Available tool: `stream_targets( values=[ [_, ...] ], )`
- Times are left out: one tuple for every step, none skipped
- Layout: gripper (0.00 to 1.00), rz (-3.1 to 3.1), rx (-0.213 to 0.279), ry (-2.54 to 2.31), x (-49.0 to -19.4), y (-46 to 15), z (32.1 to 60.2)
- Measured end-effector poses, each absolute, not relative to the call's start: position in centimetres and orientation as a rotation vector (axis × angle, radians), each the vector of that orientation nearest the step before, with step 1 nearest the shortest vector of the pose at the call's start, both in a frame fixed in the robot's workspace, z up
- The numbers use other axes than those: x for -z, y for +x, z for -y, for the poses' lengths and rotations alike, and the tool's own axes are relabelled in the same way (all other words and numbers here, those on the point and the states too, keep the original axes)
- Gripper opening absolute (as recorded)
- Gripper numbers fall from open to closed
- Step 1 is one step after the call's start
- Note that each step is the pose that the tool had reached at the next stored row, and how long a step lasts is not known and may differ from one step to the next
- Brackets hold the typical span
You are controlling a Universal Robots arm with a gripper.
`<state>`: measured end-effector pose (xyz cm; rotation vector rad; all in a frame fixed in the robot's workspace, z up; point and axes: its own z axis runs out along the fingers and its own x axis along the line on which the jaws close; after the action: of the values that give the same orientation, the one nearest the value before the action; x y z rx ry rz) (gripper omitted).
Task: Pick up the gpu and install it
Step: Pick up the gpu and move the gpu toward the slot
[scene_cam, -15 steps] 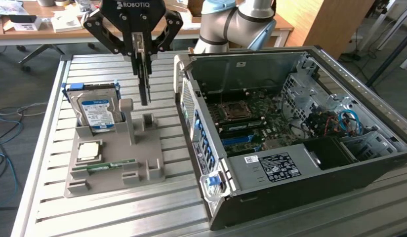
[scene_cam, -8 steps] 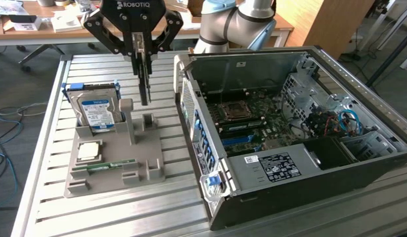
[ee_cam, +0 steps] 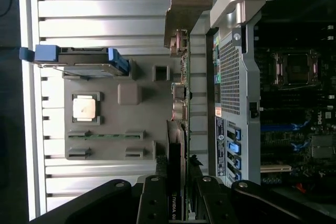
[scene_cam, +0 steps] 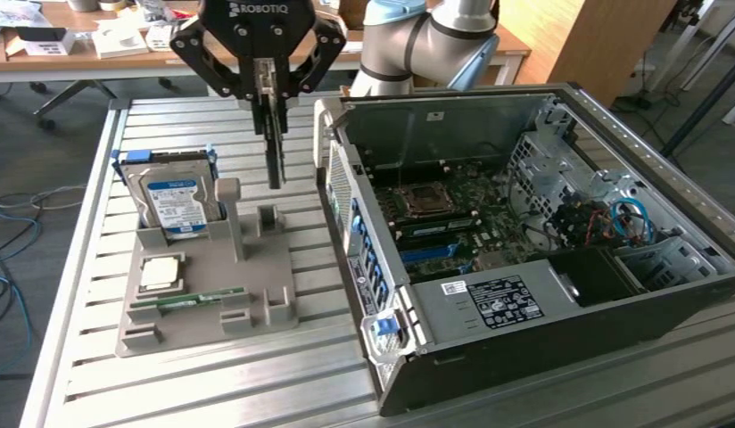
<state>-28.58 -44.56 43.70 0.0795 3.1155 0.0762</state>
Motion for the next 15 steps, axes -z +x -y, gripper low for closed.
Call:
stream_targets(
  values=[
    [0.26,-3.115,-0.076,0.08,-43.7,-28.4,44.6],
    [0.26,-3.115,-0.076,0.079,-43.7,-28.2,44.6],
    [0.26,-3.115,-0.076,0.08,-43.7,-28.0,44.6],
    [0.26,-3.115,-0.076,0.08,-43.7,-27.8,44.6],
    [0.26,-3.116,-0.076,0.079,-43.7,-27.6,44.6],
    [0.26,-3.116,-0.076,0.079,-43.7,-27.4,44.6],
    [0.26,-3.116,-0.076,0.079,-43.7,-27.2,44.6],
    [0.26,-3.116,-0.076,0.079,-43.7,-27.0,44.6],
    [0.26,-3.116,-0.076,0.079,-43.7,-26.8,44.6],
    [0.26,-3.116,-0.076,0.079,-43.7,-26.6,44.6],
    [0.26,-3.116,-0.076,0.079,-43.7,-26.4,44.6],
    [0.26,-3.115,-0.076,0.079,-43.7,-26.2,44.6],
    [0.26,-3.116,-0.076,0.079,-43.7,-26.0,44.6],
    [0.26,-3.115,-0.076,0.079,-43.7,-25.8,44.6],
    [0.26,-3.115,-0.076,0.079,-43.7,-25.6,44.6]
  ],
)
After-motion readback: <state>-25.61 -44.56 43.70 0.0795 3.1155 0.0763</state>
